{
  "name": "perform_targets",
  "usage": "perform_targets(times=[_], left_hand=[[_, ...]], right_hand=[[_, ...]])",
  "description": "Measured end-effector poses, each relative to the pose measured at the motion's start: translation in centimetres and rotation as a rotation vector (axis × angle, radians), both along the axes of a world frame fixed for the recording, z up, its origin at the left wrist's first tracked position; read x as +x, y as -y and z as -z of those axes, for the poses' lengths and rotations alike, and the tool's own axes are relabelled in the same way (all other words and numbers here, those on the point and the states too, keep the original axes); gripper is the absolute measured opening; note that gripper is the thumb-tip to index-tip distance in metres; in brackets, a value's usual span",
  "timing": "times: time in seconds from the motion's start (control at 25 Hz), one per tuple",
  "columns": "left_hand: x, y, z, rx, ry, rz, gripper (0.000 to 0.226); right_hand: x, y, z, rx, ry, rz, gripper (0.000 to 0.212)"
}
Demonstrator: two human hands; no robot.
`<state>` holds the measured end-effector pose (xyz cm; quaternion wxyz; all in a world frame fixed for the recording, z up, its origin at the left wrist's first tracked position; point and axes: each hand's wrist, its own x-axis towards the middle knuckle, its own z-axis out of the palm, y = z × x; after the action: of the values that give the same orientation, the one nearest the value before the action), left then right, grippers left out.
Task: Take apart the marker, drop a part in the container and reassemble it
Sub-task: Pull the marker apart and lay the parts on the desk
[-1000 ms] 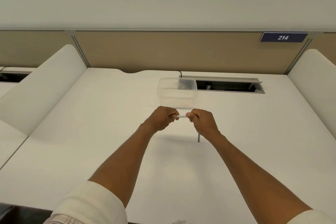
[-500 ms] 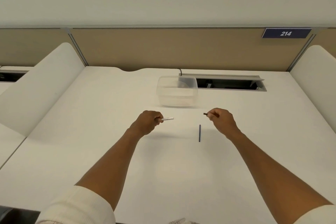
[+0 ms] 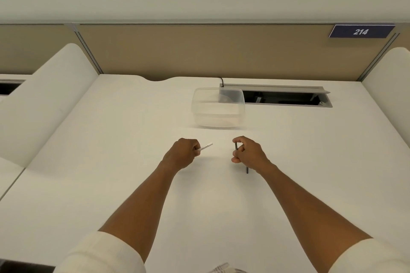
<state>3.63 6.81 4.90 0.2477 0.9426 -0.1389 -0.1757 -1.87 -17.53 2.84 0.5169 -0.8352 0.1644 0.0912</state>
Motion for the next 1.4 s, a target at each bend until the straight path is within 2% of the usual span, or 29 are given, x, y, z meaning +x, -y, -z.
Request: perform_targets(times=[0.28,0.52,1.0,1.4], left_hand=[[0.8,0.2,1.4,0.039,-0.023,0.050,0.009],[1.2,-0.2,1.9,0.045,-0.042,0.044,0.010],[1.8,-0.6,2.2,0.074,-0.035,0.036,0.011],[1.6,-0.9,1.9,0.086,-0.035,0.031,0.011]], right_hand=[[1.0,-1.7,2.1,-0.033,-0.029,0.041,0.034],[1.5,-2.5,3.3,-0.290,0.022,-0.021,0.036],[1.7,-2.7,3.7,-0.178,-0.012,0.043,0.037],[2.1,-3.4,4.0,-0.232,-0.045,0.095,0.032]])
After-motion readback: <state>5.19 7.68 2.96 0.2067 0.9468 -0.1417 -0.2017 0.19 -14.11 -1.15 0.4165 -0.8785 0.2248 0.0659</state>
